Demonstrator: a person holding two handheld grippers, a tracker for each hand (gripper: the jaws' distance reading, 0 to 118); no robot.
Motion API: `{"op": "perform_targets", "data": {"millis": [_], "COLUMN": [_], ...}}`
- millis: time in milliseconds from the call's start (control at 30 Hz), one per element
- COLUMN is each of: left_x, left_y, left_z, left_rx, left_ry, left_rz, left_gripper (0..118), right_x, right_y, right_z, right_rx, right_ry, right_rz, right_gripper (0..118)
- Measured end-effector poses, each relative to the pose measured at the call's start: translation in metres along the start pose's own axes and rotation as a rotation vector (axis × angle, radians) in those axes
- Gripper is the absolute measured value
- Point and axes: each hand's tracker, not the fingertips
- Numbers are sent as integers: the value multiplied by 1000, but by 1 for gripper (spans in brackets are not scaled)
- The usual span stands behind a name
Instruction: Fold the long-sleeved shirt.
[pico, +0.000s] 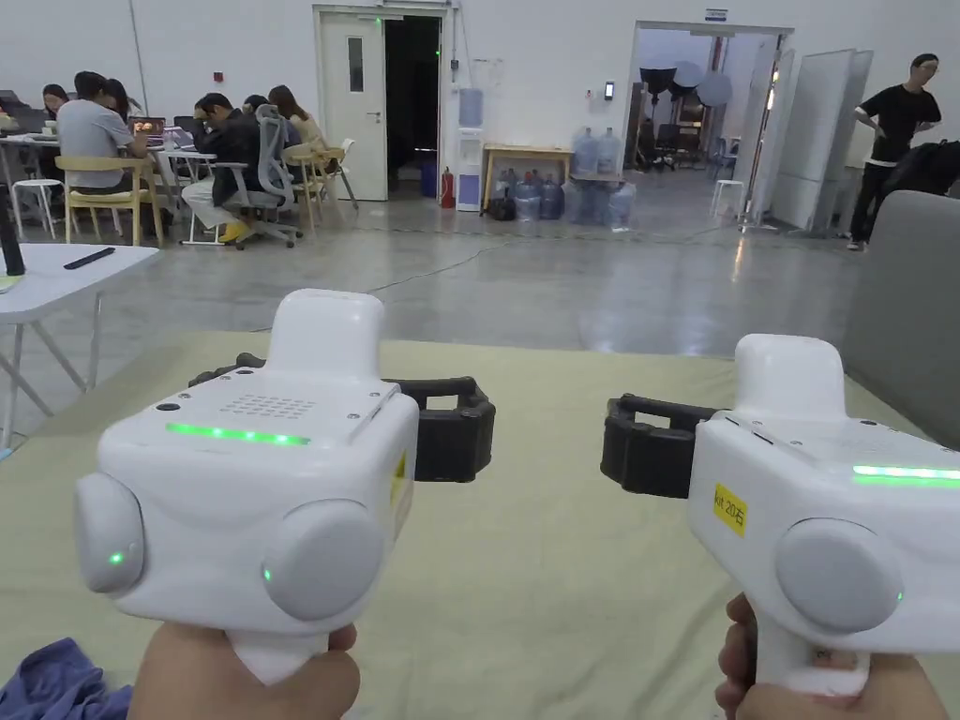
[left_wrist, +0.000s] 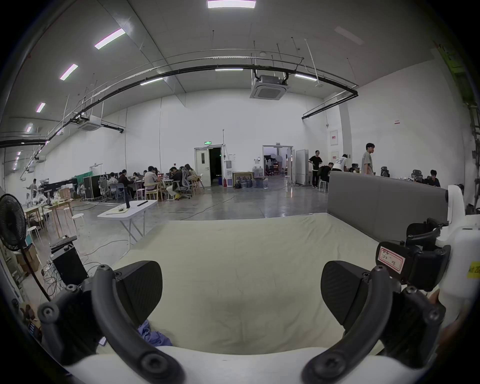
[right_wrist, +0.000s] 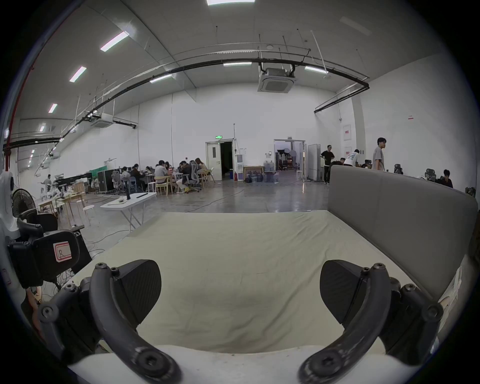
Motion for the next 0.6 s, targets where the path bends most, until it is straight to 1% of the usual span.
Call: {"op": "perform_targets", "data": {"millis": [367,600], "left_x": [-6,3], "left_y": [3,2], "left_z": [3,6], "left_rx": [1,3], "left_ry": [4,11], "left_rz": [19,-34], "left_gripper": [118,118], "right_x": [0,-2], "right_y": [1,2], "right_z": [0,3], "right_rx": [1,5], "right_ry": [3,5], "right_rz": [-8,-3], "right_gripper": [118,118]}}
